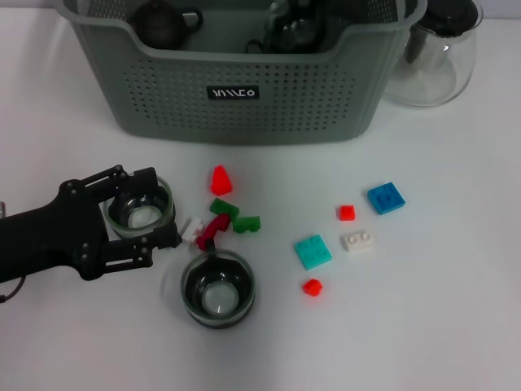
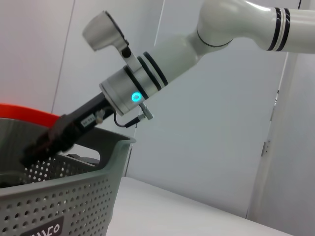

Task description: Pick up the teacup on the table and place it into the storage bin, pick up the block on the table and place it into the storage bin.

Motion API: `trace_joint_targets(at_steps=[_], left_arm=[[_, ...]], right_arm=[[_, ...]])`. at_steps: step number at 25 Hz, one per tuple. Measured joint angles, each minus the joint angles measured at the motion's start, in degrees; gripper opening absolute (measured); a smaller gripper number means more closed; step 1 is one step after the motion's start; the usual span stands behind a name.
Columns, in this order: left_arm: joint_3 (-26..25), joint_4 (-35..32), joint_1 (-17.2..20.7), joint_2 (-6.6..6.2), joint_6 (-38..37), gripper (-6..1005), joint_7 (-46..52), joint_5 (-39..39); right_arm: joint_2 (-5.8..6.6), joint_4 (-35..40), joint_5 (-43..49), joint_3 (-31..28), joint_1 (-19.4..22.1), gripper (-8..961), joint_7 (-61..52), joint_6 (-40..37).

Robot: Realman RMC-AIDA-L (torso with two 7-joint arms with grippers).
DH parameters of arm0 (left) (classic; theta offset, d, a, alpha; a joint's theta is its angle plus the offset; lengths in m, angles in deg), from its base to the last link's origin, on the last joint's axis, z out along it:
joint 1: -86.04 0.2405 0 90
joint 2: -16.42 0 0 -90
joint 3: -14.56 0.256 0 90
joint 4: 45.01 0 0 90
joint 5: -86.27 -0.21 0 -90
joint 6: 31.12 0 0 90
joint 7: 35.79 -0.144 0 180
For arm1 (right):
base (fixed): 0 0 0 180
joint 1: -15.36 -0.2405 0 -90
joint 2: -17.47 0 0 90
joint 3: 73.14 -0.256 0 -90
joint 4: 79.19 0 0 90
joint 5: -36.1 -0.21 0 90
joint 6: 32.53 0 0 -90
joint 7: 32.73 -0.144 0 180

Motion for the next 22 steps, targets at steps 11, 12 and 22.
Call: trace_joint_targets(at_steps=[11,12,22], left_arm=[[-0.78,0.0,0.07,-0.07,-0.45,874,0.0,0.0],[-0.79,0.0,0.08,-0.07,-0.38,874,0.0,0.0],[-0.7,-0.6,0.39,-0.13,-0.36,874,0.21,-1.29]], right_arm=[[0.82,45.42,-56.86,-4.39,35.52,414,30.96,-14.89],[1.05,45.83,-62.25,-5.77,38.07,413,34.99,-18.57],[2.4,35.76,-63.68,-26.73,52.18,413,63.44,-63.37]])
